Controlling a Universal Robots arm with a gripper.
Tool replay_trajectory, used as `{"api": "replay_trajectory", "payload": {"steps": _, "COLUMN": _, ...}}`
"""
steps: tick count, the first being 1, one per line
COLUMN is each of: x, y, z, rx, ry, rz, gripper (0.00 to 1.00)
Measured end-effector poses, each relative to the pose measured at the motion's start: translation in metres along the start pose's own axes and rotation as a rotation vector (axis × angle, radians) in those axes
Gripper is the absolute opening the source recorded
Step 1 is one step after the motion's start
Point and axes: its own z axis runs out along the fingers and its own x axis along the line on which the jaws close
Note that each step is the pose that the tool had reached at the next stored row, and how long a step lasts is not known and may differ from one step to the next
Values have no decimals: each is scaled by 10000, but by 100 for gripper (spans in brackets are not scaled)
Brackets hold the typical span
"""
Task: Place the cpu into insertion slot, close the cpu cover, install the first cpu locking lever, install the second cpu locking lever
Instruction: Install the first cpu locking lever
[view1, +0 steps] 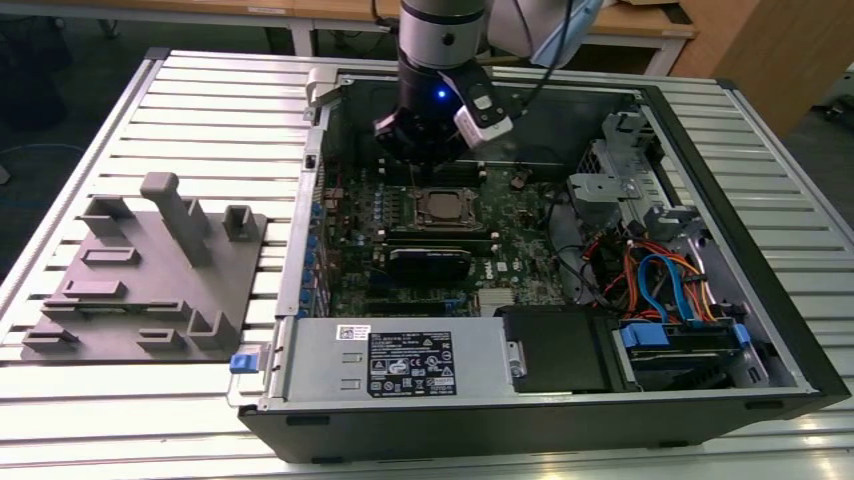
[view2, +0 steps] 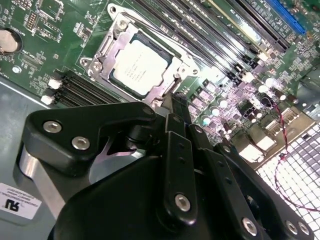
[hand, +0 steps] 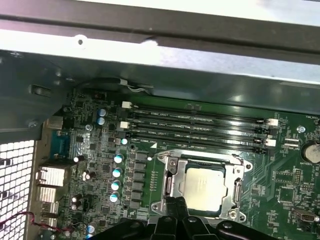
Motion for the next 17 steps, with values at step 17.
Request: {"api": "replay_trajectory", "payload": {"steps": 17, "x": 261, "y": 28, "z": 2, "rx": -35, "ry": -245, "rz": 449, "gripper": 10}}
